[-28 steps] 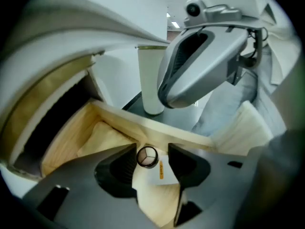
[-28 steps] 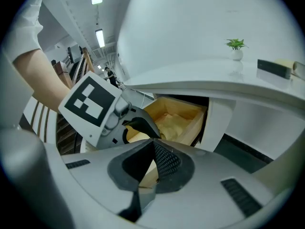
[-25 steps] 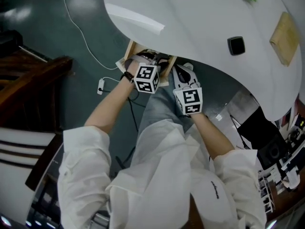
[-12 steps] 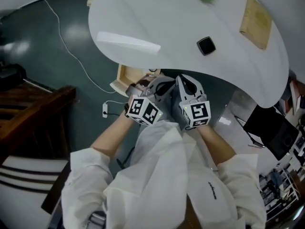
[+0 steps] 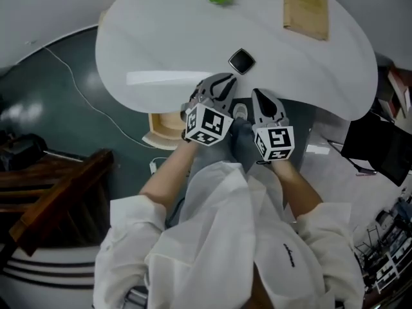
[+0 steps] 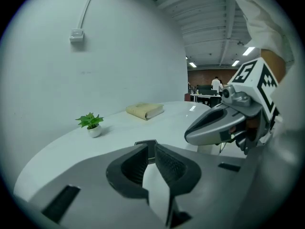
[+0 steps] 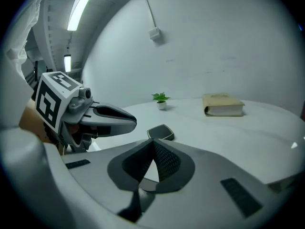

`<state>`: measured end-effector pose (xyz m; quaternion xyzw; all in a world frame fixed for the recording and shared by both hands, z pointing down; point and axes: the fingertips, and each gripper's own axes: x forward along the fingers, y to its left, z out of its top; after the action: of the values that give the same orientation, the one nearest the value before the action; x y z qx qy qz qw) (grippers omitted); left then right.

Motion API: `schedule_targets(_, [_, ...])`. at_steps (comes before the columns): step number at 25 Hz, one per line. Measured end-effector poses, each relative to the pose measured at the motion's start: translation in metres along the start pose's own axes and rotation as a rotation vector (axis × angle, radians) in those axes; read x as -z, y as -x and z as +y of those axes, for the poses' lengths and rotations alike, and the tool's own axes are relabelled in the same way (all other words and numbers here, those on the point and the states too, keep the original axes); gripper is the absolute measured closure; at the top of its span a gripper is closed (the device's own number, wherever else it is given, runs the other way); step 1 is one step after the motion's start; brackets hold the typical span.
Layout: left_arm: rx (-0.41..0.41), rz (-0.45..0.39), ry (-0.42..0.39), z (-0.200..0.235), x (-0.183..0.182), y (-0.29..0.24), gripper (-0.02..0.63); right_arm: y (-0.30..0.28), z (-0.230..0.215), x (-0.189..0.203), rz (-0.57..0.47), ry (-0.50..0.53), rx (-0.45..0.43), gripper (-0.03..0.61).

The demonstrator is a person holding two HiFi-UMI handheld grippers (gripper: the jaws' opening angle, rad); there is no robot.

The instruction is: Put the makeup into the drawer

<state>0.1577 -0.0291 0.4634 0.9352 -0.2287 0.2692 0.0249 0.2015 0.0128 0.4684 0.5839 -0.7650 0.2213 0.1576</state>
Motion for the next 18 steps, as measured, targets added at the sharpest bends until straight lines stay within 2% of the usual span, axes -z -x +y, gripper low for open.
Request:
schedule_targets(1, [0.0,0.009,0.009,0.001,0.0,-0.008,0.567,0.0,-0.007,-0.001,-0.002,-0.009,0.015,0.56])
schedule_targets(3, [0.006,0.033,0.028,0.0,0.002,-0.023,0.468,-0.001,-0.019,-0.002,-0.004,-0.021,0.038,0.56])
schedule_targets(6, [0.017,0.068,0.05,-0.001,0.006,-0.041,0.403,-0.006,-0.029,-0.005,-0.003,-0.027,0.049,0.56])
schedule_targets(10, [0.037,0.123,0.038,-0.003,0.013,-0.058,0.305,-0.014,-0.037,-0.009,-0.005,-0.034,0.058,0.56])
schedule_targets(18, [0.054,0.215,0.034,0.006,0.03,-0.079,0.265,-0.026,-0.037,-0.005,0.009,-0.048,0.035,0.56])
